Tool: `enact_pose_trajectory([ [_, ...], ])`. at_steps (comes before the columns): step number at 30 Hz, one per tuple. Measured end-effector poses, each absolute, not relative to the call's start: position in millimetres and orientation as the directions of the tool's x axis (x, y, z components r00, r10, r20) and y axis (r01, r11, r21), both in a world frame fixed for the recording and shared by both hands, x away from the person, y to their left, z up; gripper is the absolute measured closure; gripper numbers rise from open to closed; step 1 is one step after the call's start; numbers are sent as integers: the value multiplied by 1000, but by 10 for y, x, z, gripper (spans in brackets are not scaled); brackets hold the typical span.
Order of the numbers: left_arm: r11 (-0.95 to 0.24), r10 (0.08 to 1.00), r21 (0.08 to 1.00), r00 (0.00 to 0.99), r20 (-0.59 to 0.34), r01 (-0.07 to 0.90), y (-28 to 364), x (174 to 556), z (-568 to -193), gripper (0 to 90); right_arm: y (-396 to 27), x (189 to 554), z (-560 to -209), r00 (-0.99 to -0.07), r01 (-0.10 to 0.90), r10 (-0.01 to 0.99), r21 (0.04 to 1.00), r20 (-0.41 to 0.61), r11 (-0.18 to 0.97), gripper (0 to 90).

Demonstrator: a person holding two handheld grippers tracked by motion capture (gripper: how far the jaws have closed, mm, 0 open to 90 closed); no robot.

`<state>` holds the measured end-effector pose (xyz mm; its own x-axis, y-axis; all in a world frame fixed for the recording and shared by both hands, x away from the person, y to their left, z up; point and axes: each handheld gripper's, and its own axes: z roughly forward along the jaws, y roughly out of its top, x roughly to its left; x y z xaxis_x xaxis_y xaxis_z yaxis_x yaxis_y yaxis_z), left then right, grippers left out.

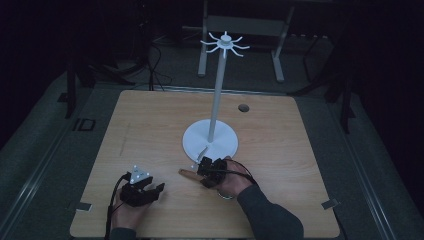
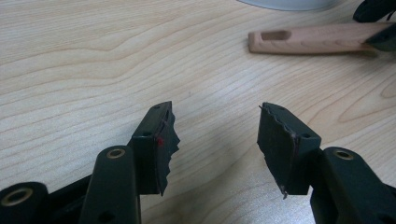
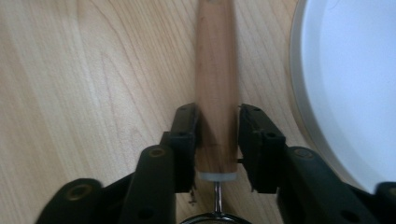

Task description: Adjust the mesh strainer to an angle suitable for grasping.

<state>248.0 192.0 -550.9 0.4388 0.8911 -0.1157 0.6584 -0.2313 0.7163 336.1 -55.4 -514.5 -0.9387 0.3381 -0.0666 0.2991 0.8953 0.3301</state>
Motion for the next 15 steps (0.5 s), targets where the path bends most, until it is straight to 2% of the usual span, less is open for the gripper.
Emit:
enact_pose_trajectory([
  [15, -227, 891, 713, 437, -123, 664, 1922, 2486, -5515, 455, -635, 3504, -5134, -935, 343, 355, 214, -20, 915, 667],
])
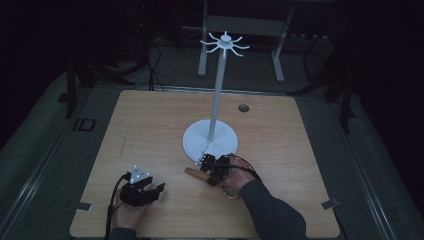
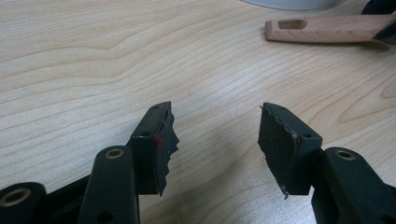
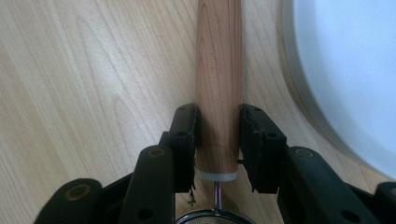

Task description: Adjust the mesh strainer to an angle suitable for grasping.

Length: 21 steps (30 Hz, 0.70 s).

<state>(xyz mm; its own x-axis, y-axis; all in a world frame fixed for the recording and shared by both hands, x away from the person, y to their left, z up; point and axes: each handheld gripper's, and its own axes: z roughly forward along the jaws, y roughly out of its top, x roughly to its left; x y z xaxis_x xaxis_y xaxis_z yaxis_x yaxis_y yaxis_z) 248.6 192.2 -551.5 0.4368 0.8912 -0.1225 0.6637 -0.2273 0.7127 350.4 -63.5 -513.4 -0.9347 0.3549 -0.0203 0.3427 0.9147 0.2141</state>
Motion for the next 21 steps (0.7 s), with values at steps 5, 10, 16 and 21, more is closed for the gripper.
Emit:
enact_pose_trajectory([
  [5, -226, 891, 713, 437, -124, 664, 1922, 2486, -5515, 456, -659, 3530, -5169, -933, 350, 359, 185, -16, 918, 656],
  [10, -226, 890, 713, 438, -126, 664, 1926, 2488, -5514, 456, -664, 3547, -5185, -929, 363, 369, 157, -12, 918, 670],
  [16, -224, 890, 710, 437, -130, 668, 1926, 2495, -5519, 456, -666, 3543, -5192, -930, 359, 367, 151, -27, 921, 686],
  [21, -224, 890, 710, 437, -131, 668, 1923, 2497, -5519, 456, -695, 3505, -5175, -928, 356, 369, 177, -43, 917, 689],
])
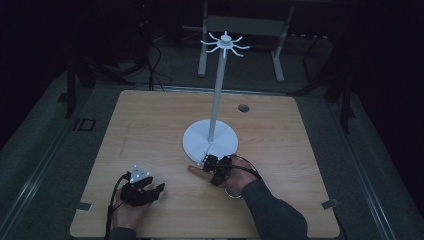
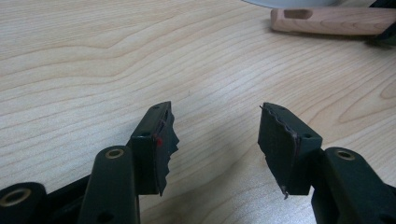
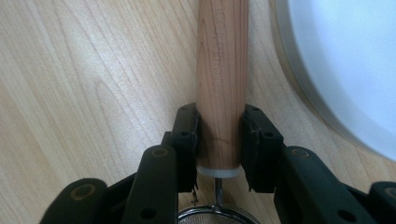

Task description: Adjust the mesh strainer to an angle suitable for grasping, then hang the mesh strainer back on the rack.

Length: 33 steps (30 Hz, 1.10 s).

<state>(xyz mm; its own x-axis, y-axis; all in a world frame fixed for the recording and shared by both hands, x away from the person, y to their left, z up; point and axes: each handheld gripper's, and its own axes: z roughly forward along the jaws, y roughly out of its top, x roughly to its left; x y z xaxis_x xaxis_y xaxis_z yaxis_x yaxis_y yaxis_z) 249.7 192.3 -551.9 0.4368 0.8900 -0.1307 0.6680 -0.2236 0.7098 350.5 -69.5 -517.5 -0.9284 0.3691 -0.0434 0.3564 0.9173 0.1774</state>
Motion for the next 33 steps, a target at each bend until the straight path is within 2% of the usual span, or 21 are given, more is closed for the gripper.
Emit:
enact_pose_trajectory([
  [9, -222, 890, 712, 437, -132, 666, 1918, 2499, -5518, 456, -747, 3461, -5090, -923, 353, 380, 262, -60, 898, 689],
  [24, -225, 888, 712, 440, -131, 665, 1909, 2504, -5518, 458, -869, 3424, -5021, -908, 366, 413, 349, -70, 863, 689],
  [25, -224, 889, 710, 439, -132, 667, 1909, 2507, -5520, 457, -902, 3421, -4992, -900, 373, 430, 386, -72, 844, 689],
  [33, -218, 891, 713, 434, -134, 667, 1917, 2504, -5518, 457, -994, 3396, -4948, -869, 392, 488, 488, -83, 780, 689],
])
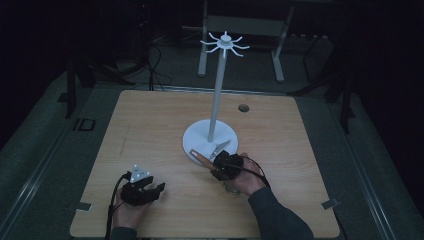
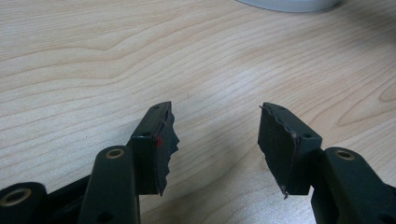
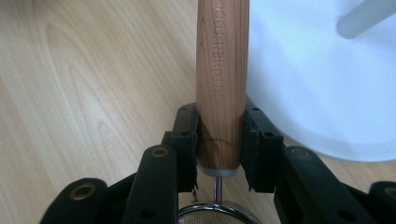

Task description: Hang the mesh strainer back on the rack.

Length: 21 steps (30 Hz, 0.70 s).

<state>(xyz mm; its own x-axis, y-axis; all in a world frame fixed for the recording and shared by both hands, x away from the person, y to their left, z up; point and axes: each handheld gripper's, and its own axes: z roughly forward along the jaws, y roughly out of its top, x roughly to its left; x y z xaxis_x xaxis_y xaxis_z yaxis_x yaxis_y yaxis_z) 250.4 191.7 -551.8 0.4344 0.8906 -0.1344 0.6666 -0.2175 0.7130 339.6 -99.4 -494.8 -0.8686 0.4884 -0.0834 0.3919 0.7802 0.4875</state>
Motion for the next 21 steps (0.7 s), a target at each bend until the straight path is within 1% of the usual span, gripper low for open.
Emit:
enact_pose_trajectory([
  [4, -218, 890, 714, 435, -134, 666, 1915, 2500, -5517, 457, -1056, 3393, -4912, -853, 403, 516, 531, -78, 746, 689],
  [6, -218, 890, 714, 436, -134, 666, 1914, 2502, -5519, 456, -1076, 3392, -4901, -853, 405, 518, 541, -67, 737, 689],
  [7, -220, 890, 713, 436, -133, 666, 1914, 2503, -5520, 456, -1089, 3394, -4896, -854, 396, 514, 543, -78, 741, 688],
  [21, -204, 892, 716, 428, -146, 668, 1926, 2497, -5520, 454, -1156, 3366, -4762, -821, 397, 564, 628, -83, 670, 689],
])
